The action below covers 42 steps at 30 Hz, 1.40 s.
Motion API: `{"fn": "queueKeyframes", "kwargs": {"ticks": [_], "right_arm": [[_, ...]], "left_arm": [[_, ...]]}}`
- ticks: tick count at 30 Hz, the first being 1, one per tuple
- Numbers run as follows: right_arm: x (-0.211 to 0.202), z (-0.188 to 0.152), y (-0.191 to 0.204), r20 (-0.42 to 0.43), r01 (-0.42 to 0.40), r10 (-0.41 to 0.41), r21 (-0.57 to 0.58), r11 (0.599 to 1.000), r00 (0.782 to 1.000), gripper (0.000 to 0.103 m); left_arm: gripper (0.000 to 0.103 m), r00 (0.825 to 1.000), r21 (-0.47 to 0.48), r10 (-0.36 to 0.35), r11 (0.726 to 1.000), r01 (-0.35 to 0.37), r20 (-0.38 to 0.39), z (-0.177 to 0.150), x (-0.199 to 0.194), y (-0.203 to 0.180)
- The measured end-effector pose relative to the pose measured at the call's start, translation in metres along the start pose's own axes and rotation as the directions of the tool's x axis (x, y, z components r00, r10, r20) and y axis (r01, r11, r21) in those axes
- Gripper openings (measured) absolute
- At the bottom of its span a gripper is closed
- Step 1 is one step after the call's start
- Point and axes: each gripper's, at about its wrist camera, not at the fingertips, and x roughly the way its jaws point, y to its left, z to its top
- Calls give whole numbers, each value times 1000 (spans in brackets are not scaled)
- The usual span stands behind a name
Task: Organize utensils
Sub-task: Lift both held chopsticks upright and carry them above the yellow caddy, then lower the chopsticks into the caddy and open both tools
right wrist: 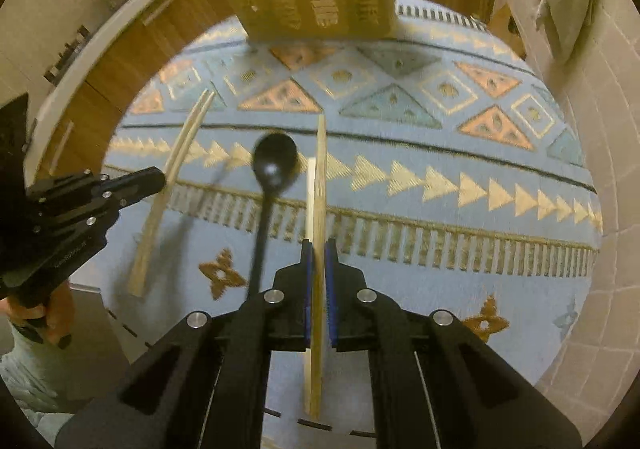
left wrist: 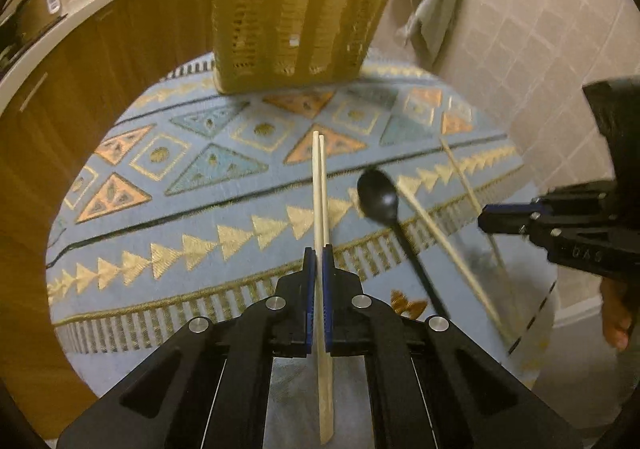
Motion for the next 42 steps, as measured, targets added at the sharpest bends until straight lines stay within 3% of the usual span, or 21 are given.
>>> {"fn": "queueKeyframes", "kwargs": {"ticks": [5,9,15,18,19,28,31,38,42], "right_arm": [[-23,4,3,106,-28,30,-17,999,994,4],[-48,14,8,215,-28,35,-32,999,976,4],[-89,41,15,407,14,2,-36,999,913,4],[-104,59,18,480,27,-5,-39,999,877,4],[-107,65,18,503,28,-5,-38,999,864,4],[-120,122,18,655,34,4,-46,998,756,4],[-123,137,18,693,41,6,-51,998,721,4],[-129,178,1,773,25,13,-37,999,634,4],[-123,201,-14,788,-46,28,1,999,615,4]], "left_arm": [[1,987,-30,-50,998,55,152,8,-30,-2],[1,951,-35,-65,996,79,303,22,-59,-2],[1,861,-78,-10,995,57,508,58,-102,3],[1,803,-102,18,993,53,595,80,-117,10],[1,773,-112,31,992,52,633,89,-121,12],[1,606,-152,42,980,131,794,136,-123,25],[1,563,-164,62,978,132,824,152,-117,29],[1,527,-163,72,978,129,847,185,-99,46],[1,519,-165,74,977,132,852,198,-86,55]]}}
